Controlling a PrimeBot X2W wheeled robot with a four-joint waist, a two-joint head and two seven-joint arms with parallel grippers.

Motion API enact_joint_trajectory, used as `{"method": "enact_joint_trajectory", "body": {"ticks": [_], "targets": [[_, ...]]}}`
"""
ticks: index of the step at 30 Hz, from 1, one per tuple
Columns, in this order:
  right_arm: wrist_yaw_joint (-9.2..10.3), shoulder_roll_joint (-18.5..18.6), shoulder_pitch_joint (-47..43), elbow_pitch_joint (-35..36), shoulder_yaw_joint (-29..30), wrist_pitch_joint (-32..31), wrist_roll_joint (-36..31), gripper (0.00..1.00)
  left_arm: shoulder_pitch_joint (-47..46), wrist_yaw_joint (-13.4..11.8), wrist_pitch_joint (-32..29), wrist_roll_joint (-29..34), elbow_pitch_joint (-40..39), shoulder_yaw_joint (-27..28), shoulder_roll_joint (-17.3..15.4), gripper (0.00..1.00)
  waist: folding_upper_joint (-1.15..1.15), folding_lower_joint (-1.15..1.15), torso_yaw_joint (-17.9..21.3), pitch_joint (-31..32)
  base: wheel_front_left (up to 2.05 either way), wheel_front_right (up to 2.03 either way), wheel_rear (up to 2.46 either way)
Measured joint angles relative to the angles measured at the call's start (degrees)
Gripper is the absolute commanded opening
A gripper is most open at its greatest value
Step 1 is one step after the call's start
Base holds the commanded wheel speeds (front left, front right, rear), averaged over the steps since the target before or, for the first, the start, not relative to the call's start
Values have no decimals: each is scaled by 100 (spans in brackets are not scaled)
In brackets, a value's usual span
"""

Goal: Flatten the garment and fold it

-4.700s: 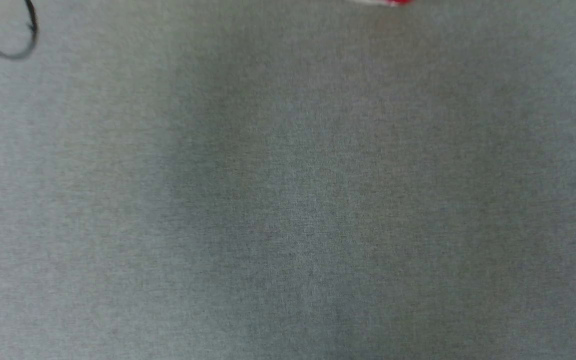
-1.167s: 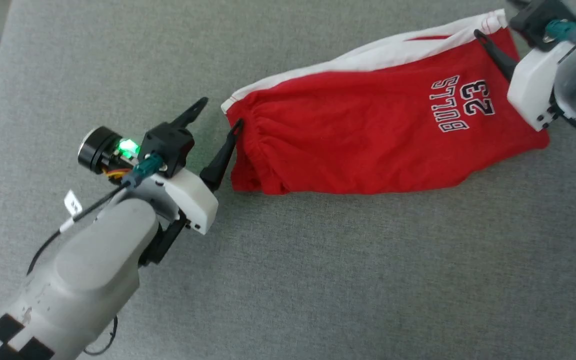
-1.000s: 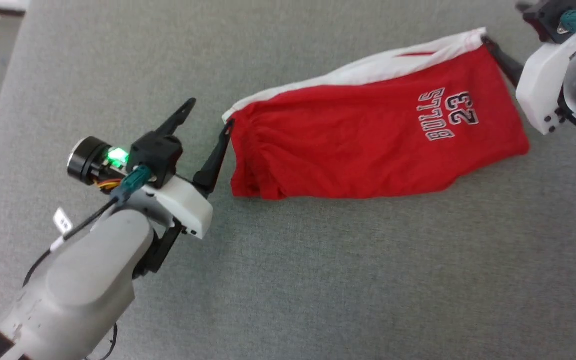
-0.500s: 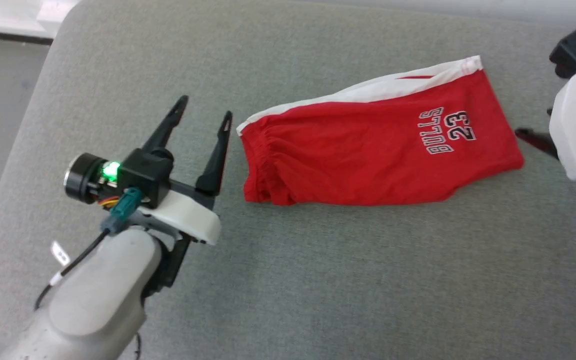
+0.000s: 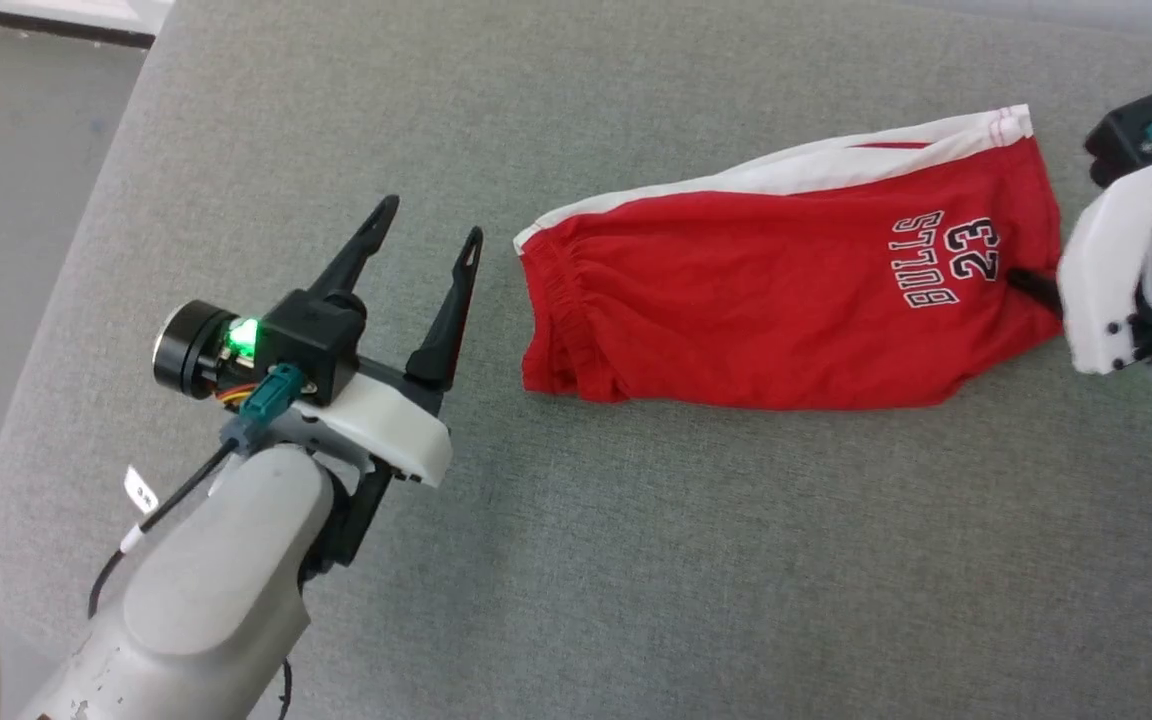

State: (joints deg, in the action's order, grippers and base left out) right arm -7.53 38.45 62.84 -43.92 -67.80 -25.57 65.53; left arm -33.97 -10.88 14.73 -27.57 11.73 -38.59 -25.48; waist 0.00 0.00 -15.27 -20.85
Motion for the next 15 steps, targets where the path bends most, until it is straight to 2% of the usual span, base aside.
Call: {"method": "enact_joint_trajectory", "body": {"ticks": [6,13,15], "targets": [[-1,-116,-111,51,-135,368,-60,0,-350,383,-289,5,233,10,-211,100,0,1,142,241,0,0,0],[-1,109,-230,411,-266,651,-148,0,-985,1372,-2192,-425,229,-436,-492,100,0,0,287,576,0,0,0],[-1,140,-268,524,-296,694,-196,0,-1134,1563,-2699,-512,214,-623,-599,100,0,0,346,645,0,0,0]]}}
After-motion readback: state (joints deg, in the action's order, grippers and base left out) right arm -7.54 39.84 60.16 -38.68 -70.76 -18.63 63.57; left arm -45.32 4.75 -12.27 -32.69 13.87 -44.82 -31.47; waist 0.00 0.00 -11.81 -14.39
